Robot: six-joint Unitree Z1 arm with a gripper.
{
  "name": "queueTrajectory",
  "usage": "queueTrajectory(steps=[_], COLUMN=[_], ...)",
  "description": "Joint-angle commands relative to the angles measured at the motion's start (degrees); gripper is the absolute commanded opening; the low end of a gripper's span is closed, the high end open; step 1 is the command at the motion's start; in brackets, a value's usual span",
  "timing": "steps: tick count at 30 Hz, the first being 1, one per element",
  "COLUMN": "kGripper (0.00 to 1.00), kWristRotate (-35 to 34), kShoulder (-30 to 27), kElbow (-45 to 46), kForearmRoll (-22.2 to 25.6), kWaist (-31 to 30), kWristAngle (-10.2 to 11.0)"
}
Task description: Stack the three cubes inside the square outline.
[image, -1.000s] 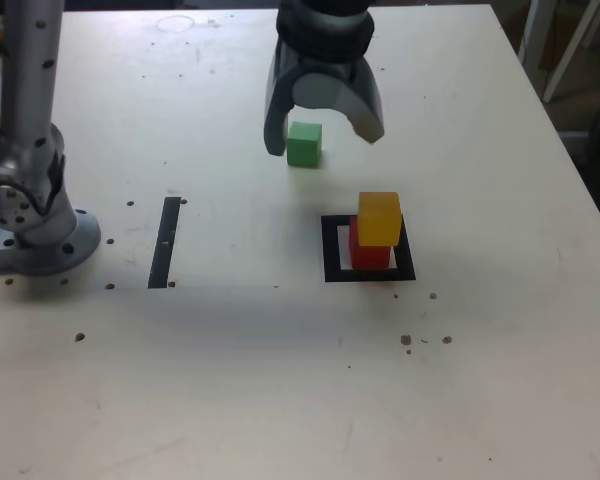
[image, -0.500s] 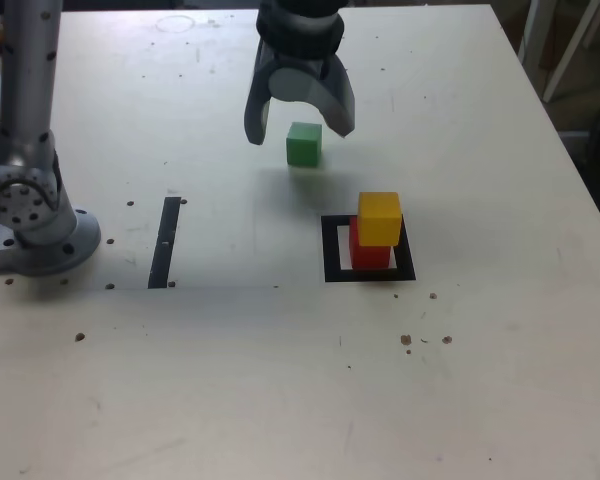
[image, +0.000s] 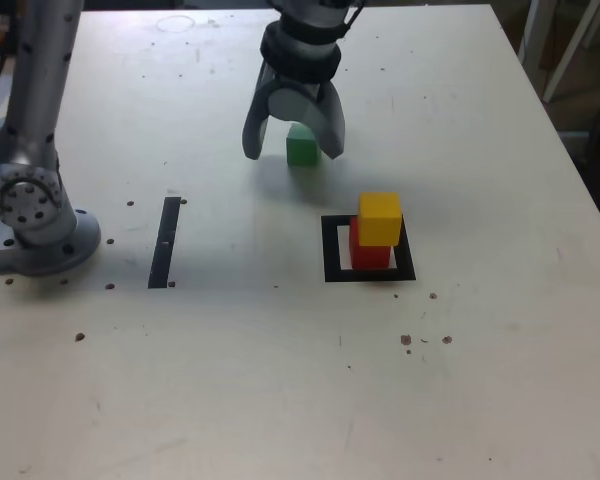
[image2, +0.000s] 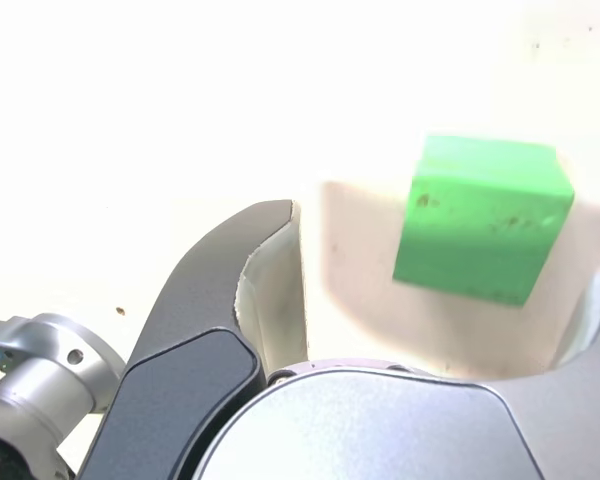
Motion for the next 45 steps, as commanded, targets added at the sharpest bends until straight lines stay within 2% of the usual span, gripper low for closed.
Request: queueTrajectory(steps=[1,5,12,16,36,45], kGripper=[0.88,0.74,0.42,0.33,0.31,0.31], kWristRotate=[0.21,0.32,0.1,0.1,0.06,-3.33], kShoulder=[0.62,1.36,2.08,2.26,2.16,1.03], kElbow=[-0.67,-1.68,-2.74,-3.01,-3.69,-9.41], kForearmRoll=[-0.23,-0.88,-1.63,-1.8,-1.41,3.67], kWaist=[0.11,0.15,0.15,0.15,0.04,-3.23], kWristAngle=[-0.13,-0.21,0.71,1.01,0.17,-0.68])
